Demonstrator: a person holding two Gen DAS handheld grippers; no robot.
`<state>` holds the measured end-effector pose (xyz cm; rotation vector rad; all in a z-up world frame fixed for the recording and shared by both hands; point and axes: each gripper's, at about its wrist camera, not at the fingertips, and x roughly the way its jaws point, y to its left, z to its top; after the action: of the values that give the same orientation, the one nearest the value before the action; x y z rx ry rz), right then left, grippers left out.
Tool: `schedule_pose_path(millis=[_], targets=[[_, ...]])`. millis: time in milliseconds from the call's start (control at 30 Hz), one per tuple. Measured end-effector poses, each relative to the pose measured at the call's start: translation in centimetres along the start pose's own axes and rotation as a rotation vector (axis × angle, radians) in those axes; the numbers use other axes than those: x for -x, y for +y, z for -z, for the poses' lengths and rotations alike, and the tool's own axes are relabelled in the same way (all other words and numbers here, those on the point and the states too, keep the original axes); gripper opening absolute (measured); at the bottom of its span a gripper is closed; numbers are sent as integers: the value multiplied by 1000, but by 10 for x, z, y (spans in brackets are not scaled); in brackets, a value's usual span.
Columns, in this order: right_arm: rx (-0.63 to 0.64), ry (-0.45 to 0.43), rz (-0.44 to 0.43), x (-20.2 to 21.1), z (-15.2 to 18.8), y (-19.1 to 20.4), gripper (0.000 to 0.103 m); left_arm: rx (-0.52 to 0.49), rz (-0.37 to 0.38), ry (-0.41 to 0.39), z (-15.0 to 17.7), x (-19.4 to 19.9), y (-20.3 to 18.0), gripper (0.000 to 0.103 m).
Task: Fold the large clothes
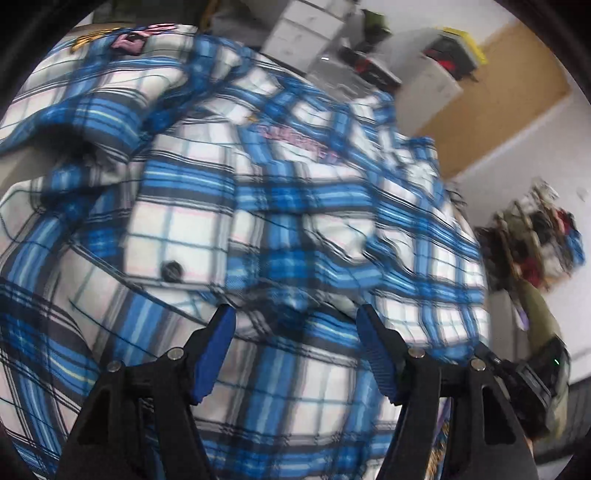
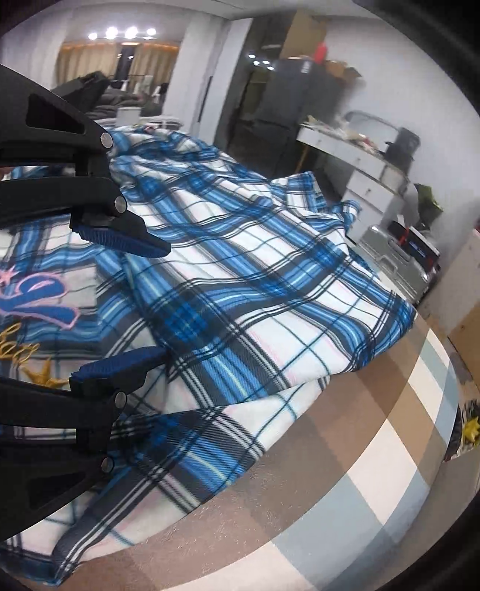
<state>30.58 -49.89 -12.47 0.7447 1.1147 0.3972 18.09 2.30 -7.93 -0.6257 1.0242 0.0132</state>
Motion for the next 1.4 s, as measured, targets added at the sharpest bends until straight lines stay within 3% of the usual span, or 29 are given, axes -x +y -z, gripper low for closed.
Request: schedule_pose_path(millis=[133,200,233,267,333,400,500,600,667,767,833,900,967,1100,1167,1200,1400], targets=[[-5,-37,16,-5,-4,6,46,18,5,-26,-5,-1,5,63],[3,-63,46,-8,-5,7,26,38,13,-35,-6,0,8,63],[6,-71,48,-6,-3,4,12,43,12,-52,-5,2,10,55],[5,-78,45,-5,-3,2,6,43,-8,-68,-4,5,12,45],[-4,-95,23,-1,-4,-3,2,44,-22,-75,-7,2,17,3],[11,-125,18,6,-3,-2,2,30,-26,-103,-8,7,22,2],[53,-150,42,12,-2,5,2,-4,-49,-139,-9,15,24,2],[42,-85,91,-2,-4,1,6,-22,-76,-144,-10,12,24,3],[32,-59,103,-5,-1,-3,8,-16,-80,-103,-12,6,21,6],[50,-52,80,5,7,-4,20,-24,-74,-95,-5,17,24,27],[54,-53,39,13,11,-2,35,-4,-71,-93,-1,23,32,52],[49,-61,10,16,12,-2,50,65,-20,-72,-1,23,46,53],[51,-64,22,13,10,-1,51,132,34,-78,-7,19,58,53],[57,-43,41,3,10,-2,51,162,34,-102,-21,12,57,50],[71,-51,40,2,11,-1,51,145,-15,-117,-23,6,53,27],[80,-52,45,2,10,1,51,139,-42,-120,-22,3,52,7],[101,-43,45,3,11,0,49,36,-78,-278,-13,30,41,2]])
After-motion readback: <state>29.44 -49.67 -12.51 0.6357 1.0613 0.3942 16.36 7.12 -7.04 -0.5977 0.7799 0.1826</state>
